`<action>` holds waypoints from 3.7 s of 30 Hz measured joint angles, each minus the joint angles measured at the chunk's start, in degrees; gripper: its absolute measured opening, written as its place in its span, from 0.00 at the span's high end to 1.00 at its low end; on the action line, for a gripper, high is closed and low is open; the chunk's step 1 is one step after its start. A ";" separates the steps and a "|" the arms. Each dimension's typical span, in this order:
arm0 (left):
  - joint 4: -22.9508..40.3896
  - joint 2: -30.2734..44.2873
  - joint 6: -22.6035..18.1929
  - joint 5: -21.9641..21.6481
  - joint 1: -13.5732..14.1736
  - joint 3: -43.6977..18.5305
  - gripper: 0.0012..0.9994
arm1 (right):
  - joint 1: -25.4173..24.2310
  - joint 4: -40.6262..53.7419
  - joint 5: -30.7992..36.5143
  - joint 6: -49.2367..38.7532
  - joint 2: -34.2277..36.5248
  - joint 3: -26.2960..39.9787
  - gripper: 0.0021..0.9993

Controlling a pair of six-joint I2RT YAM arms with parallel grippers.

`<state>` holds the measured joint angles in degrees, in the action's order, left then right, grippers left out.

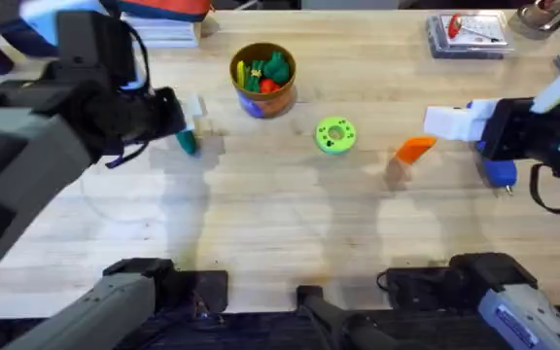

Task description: Pick up the gripper from the table and insert it into the empty holder that is missing its gripper. Then pick up a screw, insert it into the mounting hole, and use the screwdriver to tighten it. Finally, clean up the table by picking up the vegetable and placing it into the bucket.

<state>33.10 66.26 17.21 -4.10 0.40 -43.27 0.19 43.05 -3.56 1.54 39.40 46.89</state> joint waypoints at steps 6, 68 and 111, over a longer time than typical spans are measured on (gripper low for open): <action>2.67 2.52 1.91 0.36 0.00 0.00 0.97 | 0.00 -0.02 -0.36 0.00 0.00 0.00 0.01; -31.48 -65.95 -14.70 29.32 13.35 37.94 0.01 | 0.00 0.00 -0.38 0.00 -0.01 0.00 0.01; -29.91 -65.94 -13.55 34.56 13.35 42.84 0.01 | 0.00 0.03 -0.38 0.00 0.00 0.00 0.01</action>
<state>3.18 0.32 3.66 30.46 13.76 -0.43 0.19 43.07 -3.95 1.54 39.39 46.89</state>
